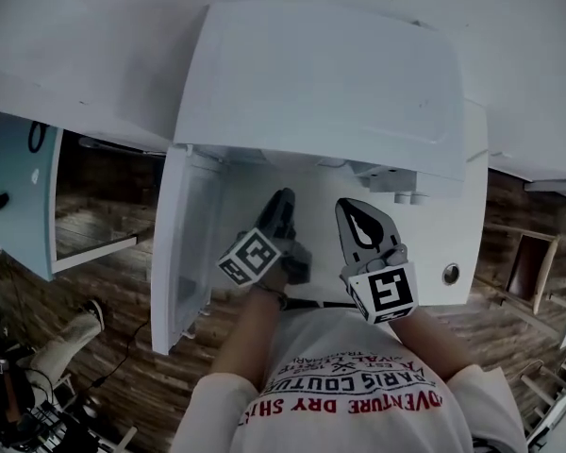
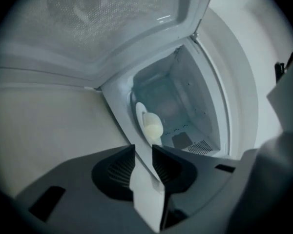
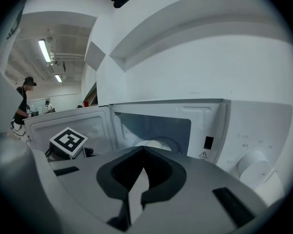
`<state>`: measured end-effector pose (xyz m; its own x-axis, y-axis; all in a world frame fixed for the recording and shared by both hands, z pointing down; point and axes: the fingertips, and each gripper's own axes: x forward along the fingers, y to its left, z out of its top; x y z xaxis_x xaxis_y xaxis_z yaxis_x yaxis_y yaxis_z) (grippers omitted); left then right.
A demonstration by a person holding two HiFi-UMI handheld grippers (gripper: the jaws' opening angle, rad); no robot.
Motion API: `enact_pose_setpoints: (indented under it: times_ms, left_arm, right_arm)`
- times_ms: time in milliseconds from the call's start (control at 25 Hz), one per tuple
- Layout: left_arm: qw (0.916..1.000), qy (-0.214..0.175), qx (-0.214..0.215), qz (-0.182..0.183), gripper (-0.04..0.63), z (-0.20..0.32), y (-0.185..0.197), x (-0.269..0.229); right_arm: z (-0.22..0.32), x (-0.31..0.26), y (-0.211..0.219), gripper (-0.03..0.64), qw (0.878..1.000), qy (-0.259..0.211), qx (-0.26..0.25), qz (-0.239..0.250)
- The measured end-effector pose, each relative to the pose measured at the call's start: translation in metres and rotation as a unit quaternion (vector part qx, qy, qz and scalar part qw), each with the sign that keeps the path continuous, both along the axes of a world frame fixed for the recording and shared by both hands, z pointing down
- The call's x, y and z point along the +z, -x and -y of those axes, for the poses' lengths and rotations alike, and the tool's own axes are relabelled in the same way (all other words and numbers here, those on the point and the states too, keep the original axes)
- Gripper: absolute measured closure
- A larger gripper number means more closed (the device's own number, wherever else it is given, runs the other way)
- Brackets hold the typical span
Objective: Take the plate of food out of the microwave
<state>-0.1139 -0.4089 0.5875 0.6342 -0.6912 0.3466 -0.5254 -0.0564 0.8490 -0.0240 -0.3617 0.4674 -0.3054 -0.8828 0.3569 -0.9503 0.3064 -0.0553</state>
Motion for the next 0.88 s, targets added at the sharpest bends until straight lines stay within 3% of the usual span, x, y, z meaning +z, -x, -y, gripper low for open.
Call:
enact_pose_setpoints:
  times_ms: [120, 360, 520, 760, 880]
  left_arm:
    - [0.9999, 0.007, -0.012, -0.009, 0.489, 0.014, -0.006, 0.004]
    - [0.9934, 0.05, -0.046, -0.092, 0.443, 0.036, -0.015, 0.011]
    - [0.9908, 0.069, -0.056, -0.102, 0.445, 0.044, -0.017, 0.012]
    - [0.9833, 0.101, -0.087, -0.124, 0.549, 0.052, -0.015, 0.013]
    - [0.9835, 0.105, -0.083, -0.122, 0.549, 0.051, -0.017, 0.013]
  right_arm:
    - [0.008, 0.011, -0.004, 0.612, 1.0, 0.008, 0.0, -0.002]
    - [0.02, 0.029, 0.001, 0.612, 1.0, 0.022, -0.013, -0.004]
    - [0.025, 0.036, 0.003, 0.612, 0.999, 0.028, -0.018, -0.005]
    - [0.026, 0.041, -0.005, 0.612, 0.999, 0.038, -0.014, -0.008]
    - [0.025, 0.04, -0.011, 0.612, 0.999, 0.041, -0.01, -0.008]
